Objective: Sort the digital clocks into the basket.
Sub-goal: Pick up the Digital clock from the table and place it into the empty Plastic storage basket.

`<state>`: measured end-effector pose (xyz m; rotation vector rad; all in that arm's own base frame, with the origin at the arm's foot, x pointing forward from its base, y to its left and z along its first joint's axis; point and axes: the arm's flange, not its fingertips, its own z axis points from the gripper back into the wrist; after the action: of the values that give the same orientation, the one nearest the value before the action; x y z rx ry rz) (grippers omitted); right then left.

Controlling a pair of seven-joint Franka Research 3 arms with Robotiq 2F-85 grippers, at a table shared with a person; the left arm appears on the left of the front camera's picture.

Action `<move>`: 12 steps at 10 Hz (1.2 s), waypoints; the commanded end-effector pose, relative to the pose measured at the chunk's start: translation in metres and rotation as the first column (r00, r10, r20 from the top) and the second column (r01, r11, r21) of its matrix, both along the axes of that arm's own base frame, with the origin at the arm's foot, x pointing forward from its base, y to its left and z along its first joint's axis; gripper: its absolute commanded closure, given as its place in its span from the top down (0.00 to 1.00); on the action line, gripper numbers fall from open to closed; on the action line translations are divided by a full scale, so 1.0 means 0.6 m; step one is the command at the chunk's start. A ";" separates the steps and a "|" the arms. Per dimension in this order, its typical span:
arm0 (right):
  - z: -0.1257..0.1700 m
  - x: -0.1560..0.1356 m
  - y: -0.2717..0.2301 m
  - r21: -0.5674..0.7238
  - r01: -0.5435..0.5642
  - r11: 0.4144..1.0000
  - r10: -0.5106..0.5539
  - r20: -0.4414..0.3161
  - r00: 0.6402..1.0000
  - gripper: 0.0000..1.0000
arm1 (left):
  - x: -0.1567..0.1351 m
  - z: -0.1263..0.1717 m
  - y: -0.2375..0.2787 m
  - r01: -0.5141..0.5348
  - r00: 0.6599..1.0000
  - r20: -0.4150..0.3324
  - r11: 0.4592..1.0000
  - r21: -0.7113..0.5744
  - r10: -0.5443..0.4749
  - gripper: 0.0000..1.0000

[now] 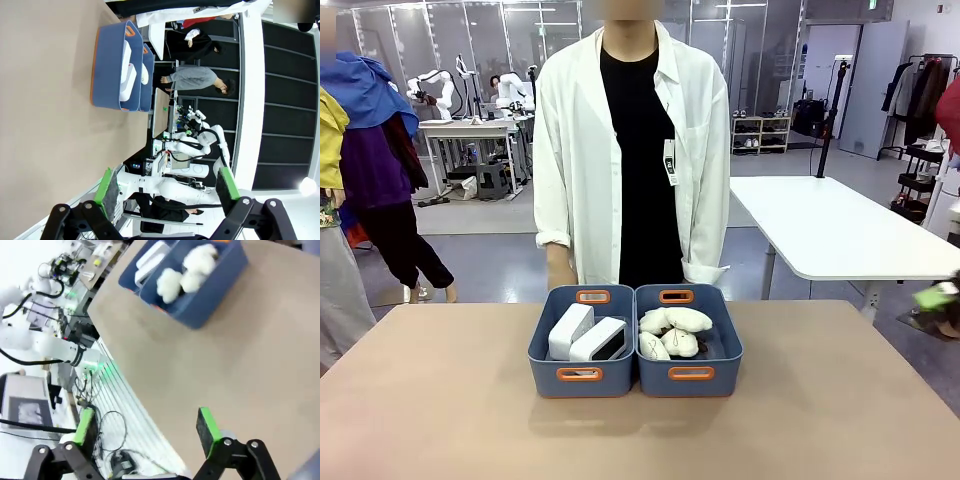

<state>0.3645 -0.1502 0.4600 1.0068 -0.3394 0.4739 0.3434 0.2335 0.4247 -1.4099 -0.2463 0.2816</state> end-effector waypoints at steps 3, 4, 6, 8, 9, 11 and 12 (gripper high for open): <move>-0.026 -0.076 -0.034 0.018 0.181 0.983 -0.175 -0.174 0.969 1.00 | -0.011 0.001 -0.001 0.009 1.000 0.016 1.000 0.004 -0.009 1.00; -0.009 -0.072 -0.068 0.035 0.138 0.990 -0.133 -0.105 0.986 1.00 | -0.011 0.001 -0.001 0.009 1.000 0.016 1.000 0.004 -0.009 1.00; -0.009 -0.072 -0.068 0.035 0.138 0.990 -0.133 -0.105 0.986 1.00 | -0.011 0.001 -0.001 0.009 1.000 0.016 1.000 0.004 -0.009 1.00; -0.009 -0.072 -0.068 0.035 0.138 0.990 -0.133 -0.105 0.986 1.00 | -0.011 0.001 -0.001 0.009 1.000 0.016 1.000 0.004 -0.009 1.00; -0.009 -0.072 -0.068 0.035 0.138 0.990 -0.133 -0.105 0.986 1.00 | -0.011 0.001 -0.001 0.009 1.000 0.016 1.000 0.004 -0.009 1.00; -0.009 -0.072 -0.068 0.035 0.138 0.990 -0.133 -0.105 0.986 1.00 | -0.011 0.001 -0.001 0.009 1.000 0.016 1.000 0.004 -0.009 1.00; -0.009 -0.072 -0.068 0.035 0.138 0.990 -0.133 -0.105 0.986 1.00 | -0.011 0.001 -0.001 0.009 1.000 0.016 1.000 0.004 -0.009 1.00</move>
<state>0.3211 -0.1906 0.4546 1.0330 -0.3161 0.2772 0.3435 0.2333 0.4247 -1.4098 -0.2459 0.2811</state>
